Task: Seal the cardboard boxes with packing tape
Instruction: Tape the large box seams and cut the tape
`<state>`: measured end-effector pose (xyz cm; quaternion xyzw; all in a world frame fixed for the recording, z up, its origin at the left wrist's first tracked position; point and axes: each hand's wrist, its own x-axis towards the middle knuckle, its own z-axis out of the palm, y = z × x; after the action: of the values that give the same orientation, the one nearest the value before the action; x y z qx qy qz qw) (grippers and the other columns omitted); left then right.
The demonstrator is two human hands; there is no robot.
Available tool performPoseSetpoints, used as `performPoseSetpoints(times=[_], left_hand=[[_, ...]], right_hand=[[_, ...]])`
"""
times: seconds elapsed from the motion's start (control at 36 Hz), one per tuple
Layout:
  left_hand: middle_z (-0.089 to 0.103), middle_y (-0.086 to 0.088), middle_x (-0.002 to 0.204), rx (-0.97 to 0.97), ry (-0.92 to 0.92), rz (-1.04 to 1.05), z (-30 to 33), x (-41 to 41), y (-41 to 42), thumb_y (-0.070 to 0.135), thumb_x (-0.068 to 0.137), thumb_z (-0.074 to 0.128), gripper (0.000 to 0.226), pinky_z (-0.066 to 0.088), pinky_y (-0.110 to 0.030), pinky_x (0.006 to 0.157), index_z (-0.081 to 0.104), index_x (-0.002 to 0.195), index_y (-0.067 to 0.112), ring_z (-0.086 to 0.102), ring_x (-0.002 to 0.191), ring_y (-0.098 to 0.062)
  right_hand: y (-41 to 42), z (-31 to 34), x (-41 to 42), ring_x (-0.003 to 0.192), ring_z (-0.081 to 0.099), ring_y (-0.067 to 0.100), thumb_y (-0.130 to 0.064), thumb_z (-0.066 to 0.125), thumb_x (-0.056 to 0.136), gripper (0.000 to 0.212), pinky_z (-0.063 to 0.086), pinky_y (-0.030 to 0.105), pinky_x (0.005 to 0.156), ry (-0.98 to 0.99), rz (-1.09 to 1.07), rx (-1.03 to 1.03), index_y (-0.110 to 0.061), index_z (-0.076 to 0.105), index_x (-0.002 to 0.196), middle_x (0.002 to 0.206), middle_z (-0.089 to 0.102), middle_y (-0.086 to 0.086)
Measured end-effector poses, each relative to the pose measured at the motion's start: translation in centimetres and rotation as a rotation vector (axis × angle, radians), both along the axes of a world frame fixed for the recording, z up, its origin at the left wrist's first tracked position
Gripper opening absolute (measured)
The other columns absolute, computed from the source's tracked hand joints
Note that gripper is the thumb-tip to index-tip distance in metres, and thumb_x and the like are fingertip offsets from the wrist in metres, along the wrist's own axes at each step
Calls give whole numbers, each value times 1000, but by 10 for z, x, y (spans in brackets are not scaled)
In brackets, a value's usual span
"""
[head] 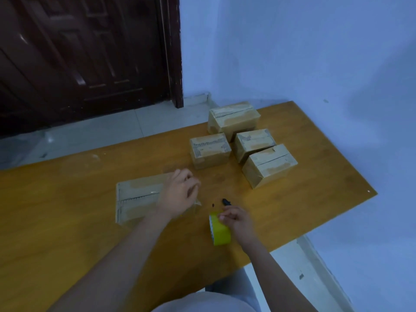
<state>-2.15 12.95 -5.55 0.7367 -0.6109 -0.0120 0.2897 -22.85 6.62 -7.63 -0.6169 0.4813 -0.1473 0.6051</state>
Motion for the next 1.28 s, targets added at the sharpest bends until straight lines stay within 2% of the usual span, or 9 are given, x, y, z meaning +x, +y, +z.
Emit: performPoseSetpoints(times=[0.19, 0.33, 0.47, 0.61, 0.75, 0.97, 1.08, 1.19, 1.28], left_hand=[[57, 0, 111, 224, -242, -66, -5, -2, 23, 54, 72, 48, 35, 43, -43, 80, 70, 78, 28, 37, 103, -22], [65, -3, 107, 153, -326, -4, -12, -12, 21, 36, 65, 81, 19, 48, -45, 74, 69, 67, 22, 40, 99, -27], [68, -1, 100, 76, -272, 147, -14, -29, 15, 27, 76, 55, 23, 33, -39, 82, 71, 65, 16, 42, 96, -22], [64, -1, 104, 139, -124, 269, -17, -44, 7, 18, 78, 55, 25, 53, -35, 76, 72, 93, 8, 41, 89, -21], [64, -8, 109, 209, -115, 209, -15, -41, 18, 2, 57, 80, 61, 56, -36, 73, 65, 116, 6, 40, 92, -24], [55, 12, 67, 108, -154, 216, -10, -14, 77, -5, 50, 77, 35, 26, -29, 72, 60, 58, 25, 34, 77, -15], [54, 11, 55, -40, -33, 327, 7, -2, 95, 12, 59, 47, 20, 28, -29, 73, 55, 45, 24, 55, 63, -14], [60, -8, 112, 188, 48, 656, 24, -1, 87, 37, 84, 39, 39, 35, -46, 94, 66, 101, 15, 55, 106, -34], [7, -17, 158, 668, 271, 729, 38, 3, 67, 80, 83, 27, 96, 6, -61, 112, 20, 150, 12, 5, 144, -40]], right_hand=[[1, -4, 7, 104, 55, 19, -6, 70, 82, 14, 42, 25, 83, -2, -3, 11, -16, 69, 73, 110, 56, 5], [3, -5, 6, 106, 54, 16, -7, 69, 83, 15, 40, 25, 82, 28, 29, 6, -19, 69, 73, 114, 56, 5], [3, -7, 2, 101, 55, 11, -6, 70, 81, 11, 41, 17, 76, 42, 26, 8, -14, 70, 74, 113, 57, 6], [1, -9, -1, 97, 55, 10, -7, 70, 82, 4, 41, 20, 76, 35, 15, 15, -9, 71, 78, 110, 57, 3], [-3, -8, 2, 103, 56, 16, -7, 70, 81, 36, 44, 33, 89, 12, 2, -2, -36, 71, 60, 111, 58, 3], [-14, -4, 21, 108, 57, 27, 0, 68, 81, 28, 45, 49, 95, -48, -27, 9, -22, 71, 66, 110, 60, 7], [-15, -2, 34, 106, 57, 29, 2, 67, 81, 34, 45, 49, 93, -68, 2, 4, -26, 72, 62, 105, 59, 0], [-16, 1, 45, 105, 58, 30, -1, 70, 80, 40, 46, 49, 93, -60, 1, -21, -33, 73, 57, 103, 60, -4], [-19, 6, 51, 106, 58, 26, -7, 71, 81, 38, 45, 53, 95, -36, 24, -59, -38, 73, 59, 105, 58, -6]])
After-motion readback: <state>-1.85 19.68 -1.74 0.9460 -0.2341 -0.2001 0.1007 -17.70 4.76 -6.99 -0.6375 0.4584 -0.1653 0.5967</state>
